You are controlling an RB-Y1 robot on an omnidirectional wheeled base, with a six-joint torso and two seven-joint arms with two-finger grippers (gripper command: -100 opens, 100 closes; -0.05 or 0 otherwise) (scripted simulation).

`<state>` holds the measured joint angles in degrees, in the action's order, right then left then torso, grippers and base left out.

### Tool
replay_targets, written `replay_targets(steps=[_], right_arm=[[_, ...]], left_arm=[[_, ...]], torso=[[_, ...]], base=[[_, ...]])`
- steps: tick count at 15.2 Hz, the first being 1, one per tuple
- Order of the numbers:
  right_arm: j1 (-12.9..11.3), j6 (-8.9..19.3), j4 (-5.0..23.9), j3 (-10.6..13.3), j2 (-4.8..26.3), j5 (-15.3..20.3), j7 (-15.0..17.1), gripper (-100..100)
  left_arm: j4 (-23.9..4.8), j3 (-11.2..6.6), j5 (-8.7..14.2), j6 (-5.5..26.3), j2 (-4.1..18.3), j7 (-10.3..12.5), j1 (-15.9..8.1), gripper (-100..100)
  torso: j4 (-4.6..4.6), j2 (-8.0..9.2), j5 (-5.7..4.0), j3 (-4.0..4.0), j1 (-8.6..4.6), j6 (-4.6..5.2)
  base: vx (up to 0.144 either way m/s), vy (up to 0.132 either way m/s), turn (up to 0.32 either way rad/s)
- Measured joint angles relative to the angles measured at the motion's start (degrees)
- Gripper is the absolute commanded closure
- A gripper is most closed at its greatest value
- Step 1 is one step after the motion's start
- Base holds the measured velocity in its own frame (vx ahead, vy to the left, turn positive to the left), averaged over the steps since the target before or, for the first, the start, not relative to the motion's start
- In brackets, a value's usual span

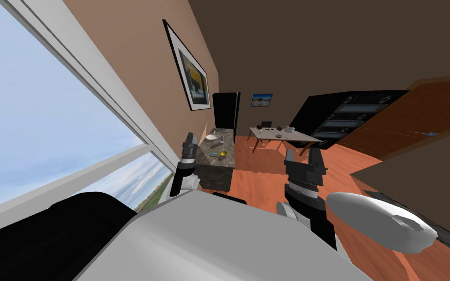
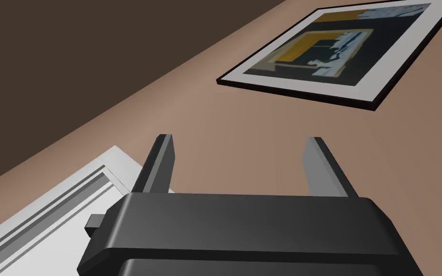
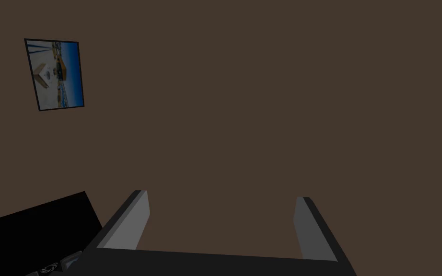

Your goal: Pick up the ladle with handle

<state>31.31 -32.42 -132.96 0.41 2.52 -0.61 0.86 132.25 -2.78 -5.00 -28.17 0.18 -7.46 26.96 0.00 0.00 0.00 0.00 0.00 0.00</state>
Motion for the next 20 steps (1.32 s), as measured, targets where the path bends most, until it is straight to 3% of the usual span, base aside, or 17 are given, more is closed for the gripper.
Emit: replay_targets(steps=[4, 10, 20], right_arm=[[0.0, 0.0, 0.0, 0.0, 0.0, 0.0, 0.0, 0], [0.0, 0.0, 0.0, 0.0, 0.0, 0.0, 0.0, 0], [0.0, 0.0, 0.0, 0.0, 0.0, 0.0, 0.0, 0]], left_arm=[[-0.53, 0.43, 0.05, 1.52, 3.78, -0.2, -0.6, -100], [-1.71, 1.27, 0.53, 7.28, 9.33, -0.56, -2.53, -100], [-4.75, 3.36, 1.27, 18.25, 14.25, -1.51, -6.79, -100]], torso=[[0.0, -0.01, 0.01, -0.01, 0.02, 0.01], [-0.01, -0.03, 0.01, -0.02, 0.02, 0.01], [-0.01, -0.05, 0.0, -0.03, 0.01, 0.01]], base=[[0.002, 0.001, -0.015], [0.004, 0.001, -0.021], [0.005, 0.0, -0.028]])
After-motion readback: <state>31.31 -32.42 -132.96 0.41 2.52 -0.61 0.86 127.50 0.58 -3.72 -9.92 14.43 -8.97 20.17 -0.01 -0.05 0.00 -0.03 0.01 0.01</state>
